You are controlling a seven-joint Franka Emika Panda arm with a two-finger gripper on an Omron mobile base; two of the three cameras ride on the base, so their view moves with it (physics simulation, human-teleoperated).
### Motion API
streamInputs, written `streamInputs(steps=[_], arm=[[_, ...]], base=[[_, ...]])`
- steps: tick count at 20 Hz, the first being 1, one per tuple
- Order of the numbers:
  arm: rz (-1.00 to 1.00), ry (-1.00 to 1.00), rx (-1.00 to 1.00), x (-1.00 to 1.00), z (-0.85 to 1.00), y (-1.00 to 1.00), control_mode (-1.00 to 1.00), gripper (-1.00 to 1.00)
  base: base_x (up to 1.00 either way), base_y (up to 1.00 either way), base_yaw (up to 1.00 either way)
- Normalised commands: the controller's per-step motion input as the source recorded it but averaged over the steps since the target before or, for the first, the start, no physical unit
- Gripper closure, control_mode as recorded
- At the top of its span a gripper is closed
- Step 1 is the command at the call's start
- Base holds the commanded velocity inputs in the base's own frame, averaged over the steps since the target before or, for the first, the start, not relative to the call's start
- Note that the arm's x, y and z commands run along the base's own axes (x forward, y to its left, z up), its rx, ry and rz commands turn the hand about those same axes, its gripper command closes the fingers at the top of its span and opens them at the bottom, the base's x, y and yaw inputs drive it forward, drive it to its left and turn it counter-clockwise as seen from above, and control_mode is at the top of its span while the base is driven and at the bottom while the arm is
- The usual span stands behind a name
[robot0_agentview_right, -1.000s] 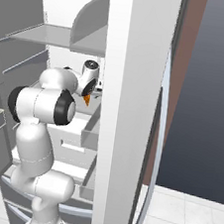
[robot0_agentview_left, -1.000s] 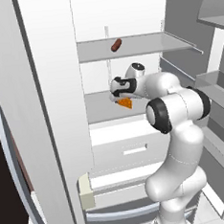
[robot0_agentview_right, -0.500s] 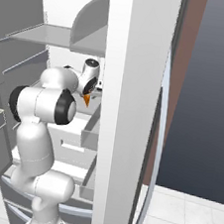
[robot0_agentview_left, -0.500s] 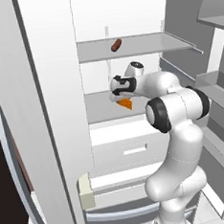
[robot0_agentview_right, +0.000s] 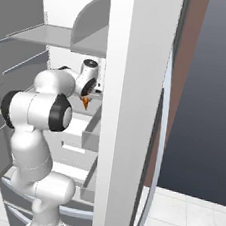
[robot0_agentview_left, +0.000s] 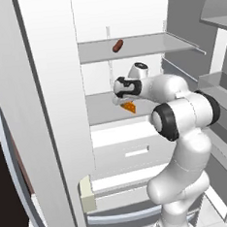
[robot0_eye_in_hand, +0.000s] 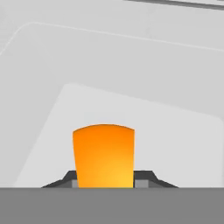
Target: Retrieve the sausage and cheese from the fridge and place them on the cutting board on the counter.
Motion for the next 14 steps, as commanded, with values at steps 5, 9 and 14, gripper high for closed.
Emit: streamInputs(steps=[5,9,14], arm=[[0.04,0.0,0.01,-0.93,0.5,0.02,-1.0,1.0],[0.0,0.0,0.02,-0.86,0.63,0.14,-1.0,1.0],[0.0,0.0,0.0,-0.87,0.65,0.06,-1.0,1.0]], base=[[0.0,0.0,0.0],[0.0,0.0,0.0],[0.0,0.0,0.0]])
